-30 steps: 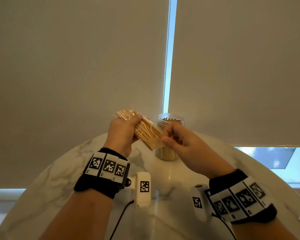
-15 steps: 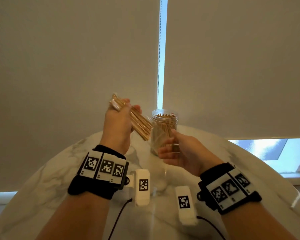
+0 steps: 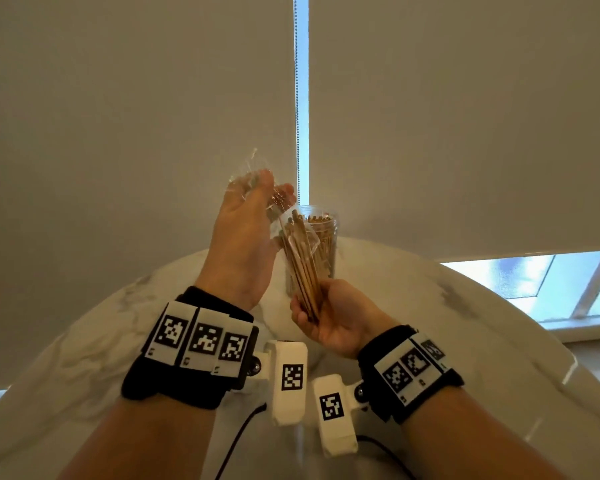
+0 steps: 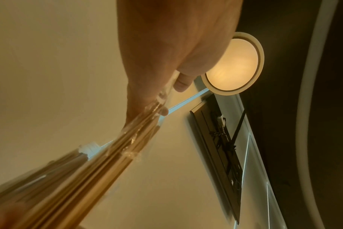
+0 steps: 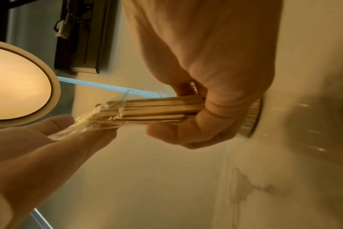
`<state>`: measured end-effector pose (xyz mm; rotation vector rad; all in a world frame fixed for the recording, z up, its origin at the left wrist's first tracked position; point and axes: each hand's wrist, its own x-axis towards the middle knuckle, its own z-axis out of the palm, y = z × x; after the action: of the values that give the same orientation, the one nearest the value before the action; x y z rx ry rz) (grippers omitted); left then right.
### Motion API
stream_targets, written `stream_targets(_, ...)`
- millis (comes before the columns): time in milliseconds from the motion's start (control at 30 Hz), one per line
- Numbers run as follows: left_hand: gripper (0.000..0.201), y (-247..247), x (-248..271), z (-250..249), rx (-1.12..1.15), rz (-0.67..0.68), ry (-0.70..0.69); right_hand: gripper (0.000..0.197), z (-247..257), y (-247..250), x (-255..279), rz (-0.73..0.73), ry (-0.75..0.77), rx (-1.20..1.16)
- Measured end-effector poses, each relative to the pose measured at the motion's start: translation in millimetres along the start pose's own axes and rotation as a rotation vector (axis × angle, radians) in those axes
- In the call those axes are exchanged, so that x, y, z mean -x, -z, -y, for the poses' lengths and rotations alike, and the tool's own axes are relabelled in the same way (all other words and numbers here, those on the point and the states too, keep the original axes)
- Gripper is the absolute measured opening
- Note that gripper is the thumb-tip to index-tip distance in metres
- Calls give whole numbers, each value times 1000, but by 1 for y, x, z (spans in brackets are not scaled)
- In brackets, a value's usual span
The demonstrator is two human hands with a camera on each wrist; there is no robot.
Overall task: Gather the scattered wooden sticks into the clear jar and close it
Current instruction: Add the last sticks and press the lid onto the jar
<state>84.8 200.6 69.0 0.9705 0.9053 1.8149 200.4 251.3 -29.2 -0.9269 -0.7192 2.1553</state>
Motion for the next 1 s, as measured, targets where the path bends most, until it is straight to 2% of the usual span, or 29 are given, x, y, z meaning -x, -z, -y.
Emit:
stream_targets(100, 38, -2, 4, 0, -8, 52, 5, 45, 2, 2, -2, -90, 32, 69)
stream_targets(200, 37, 1, 4, -3, 31, 55, -57, 41, 3, 7, -5, -168, 88, 121)
stream_targets(300, 32, 6, 1, -7, 85, 27, -64, 40, 5, 10, -5, -163, 80, 105)
stream_targets(433, 19, 6, -1, 3, 92, 71, 66, 37, 3, 6, -2, -120, 73, 121)
stream_targets(567, 11, 5, -4, 6, 116, 61, 58, 28, 2, 3, 0, -145, 150, 150)
stream_targets(767, 13, 15, -9, -12, 231, -79, -150, 26, 8, 18, -4, -272, 261, 229)
stream_targets(867, 13, 23, -16, -12, 286, -128, -113, 30, 14, 22, -1, -341, 299, 247)
stream_targets(1000, 12, 39, -25, 2, 263, -274, 28, 29, 23, 29, 2, -434, 368, 305)
